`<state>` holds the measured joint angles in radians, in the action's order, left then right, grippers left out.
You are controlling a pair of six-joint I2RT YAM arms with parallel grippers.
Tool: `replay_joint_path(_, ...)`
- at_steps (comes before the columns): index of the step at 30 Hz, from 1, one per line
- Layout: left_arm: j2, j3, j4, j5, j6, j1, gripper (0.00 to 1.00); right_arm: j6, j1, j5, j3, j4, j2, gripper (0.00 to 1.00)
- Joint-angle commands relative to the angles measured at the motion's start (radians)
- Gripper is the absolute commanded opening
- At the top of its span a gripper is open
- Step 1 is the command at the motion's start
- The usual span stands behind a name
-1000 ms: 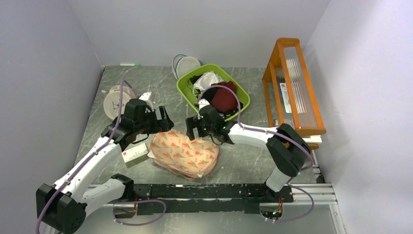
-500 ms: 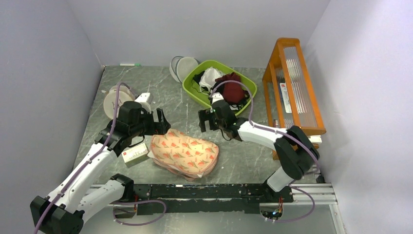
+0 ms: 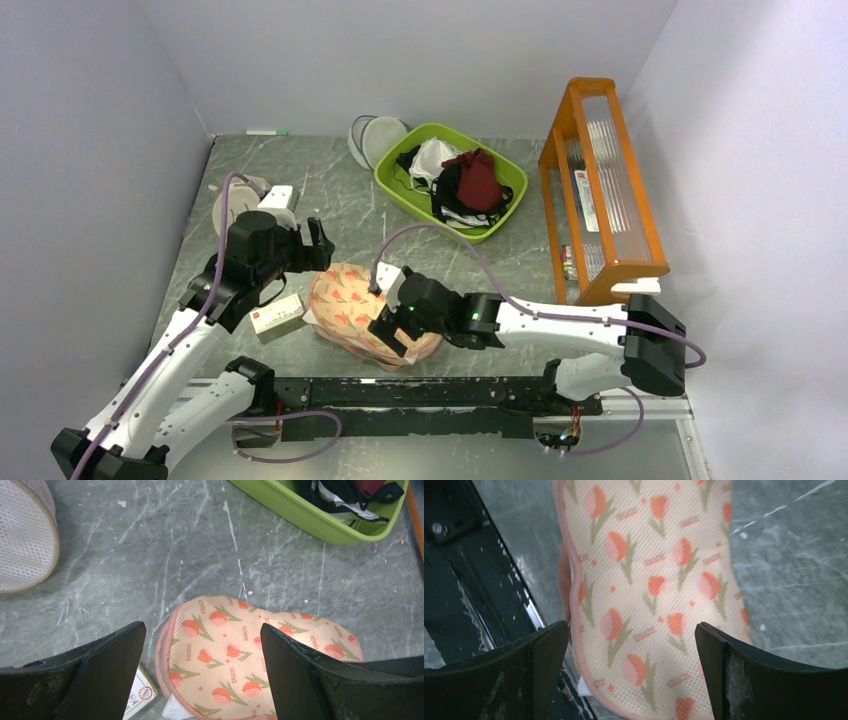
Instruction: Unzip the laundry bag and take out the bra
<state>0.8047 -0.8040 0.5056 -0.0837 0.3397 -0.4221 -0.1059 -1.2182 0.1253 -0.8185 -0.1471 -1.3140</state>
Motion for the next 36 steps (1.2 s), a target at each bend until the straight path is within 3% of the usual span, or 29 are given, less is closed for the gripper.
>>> replay_joint_path(1,-0.027,-0.007,-0.025,-0.053,-0.008,0.007,0.97,0.013,-0.071,0.057,-0.022,-0.098,-0.06,0.99)
replay_joint_path(8,-0.021,-0.011,-0.021,-0.062,-0.009,0.007,0.96,-0.043,-0.147,0.118,-0.085,-0.098,-0.231,0.92)
replay_joint_path(15,-0.031,-0.005,-0.028,-0.062,-0.01,0.008,0.97,-0.076,-0.158,0.17,-0.106,-0.066,-0.286,0.8)
replay_joint_path(29,-0.028,-0.004,-0.032,-0.059,-0.011,0.007,0.97,-0.064,-0.183,0.238,-0.213,-0.011,-0.394,0.79)
replay_joint_path(36,-0.018,-0.006,-0.032,-0.051,-0.013,0.007,0.96,-0.059,-0.183,0.25,-0.202,0.018,-0.395,0.63)
